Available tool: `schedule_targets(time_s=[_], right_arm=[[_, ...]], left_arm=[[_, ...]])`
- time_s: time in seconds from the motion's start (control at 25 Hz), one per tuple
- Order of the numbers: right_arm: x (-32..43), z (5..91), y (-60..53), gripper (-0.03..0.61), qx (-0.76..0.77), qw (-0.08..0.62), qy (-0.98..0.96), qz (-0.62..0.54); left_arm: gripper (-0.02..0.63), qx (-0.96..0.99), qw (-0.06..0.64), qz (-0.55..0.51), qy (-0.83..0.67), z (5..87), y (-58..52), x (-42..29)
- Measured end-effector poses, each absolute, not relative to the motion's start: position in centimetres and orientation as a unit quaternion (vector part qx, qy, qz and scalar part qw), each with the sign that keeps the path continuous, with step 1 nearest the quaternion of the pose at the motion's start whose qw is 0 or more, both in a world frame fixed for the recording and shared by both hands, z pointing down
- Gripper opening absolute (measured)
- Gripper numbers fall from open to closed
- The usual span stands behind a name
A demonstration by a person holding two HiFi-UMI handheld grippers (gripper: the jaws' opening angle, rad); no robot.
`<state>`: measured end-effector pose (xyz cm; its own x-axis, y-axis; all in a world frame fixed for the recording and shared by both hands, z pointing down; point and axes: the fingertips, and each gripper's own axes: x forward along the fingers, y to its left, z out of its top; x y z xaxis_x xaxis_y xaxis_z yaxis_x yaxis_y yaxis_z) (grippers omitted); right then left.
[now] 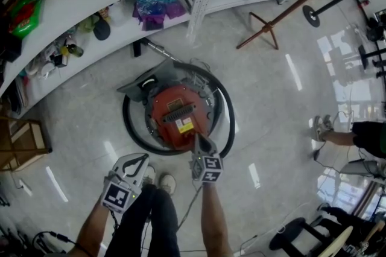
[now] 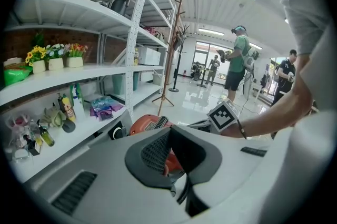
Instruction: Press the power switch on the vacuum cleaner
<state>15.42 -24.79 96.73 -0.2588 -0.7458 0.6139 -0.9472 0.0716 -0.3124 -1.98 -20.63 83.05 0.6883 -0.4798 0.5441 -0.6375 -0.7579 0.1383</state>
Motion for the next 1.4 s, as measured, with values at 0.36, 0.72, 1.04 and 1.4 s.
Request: schedule_targets(time_s=[0.36, 0.72, 1.04, 1.4], right_arm=[[15.8, 92.6, -23.0, 0.011, 0.591, 0.147, -0.723, 0.327], [15.4, 85.2, -21.9, 0.011, 0.587, 0.117, -0.744, 0.296], [14.0, 79.0, -21.0, 0.011, 0.583, 0.084, -0.759, 0.276], [11.4, 73.5, -18.7, 0.011, 0.562, 0.077, -0.783, 0.256]], left_arm=[[0.006, 0.911, 0.148, 0.238, -0.304, 80.2, -20.5, -0.8], [0.006, 0.915, 0.135, 0.226, -0.306, 76.5, -20.2, 0.2], [0.006, 0.917, 0.114, 0.219, -0.313, 72.9, -20.2, 0.2], [0.006, 0.917, 0.102, 0.209, -0.323, 69.3, -19.3, -0.2]])
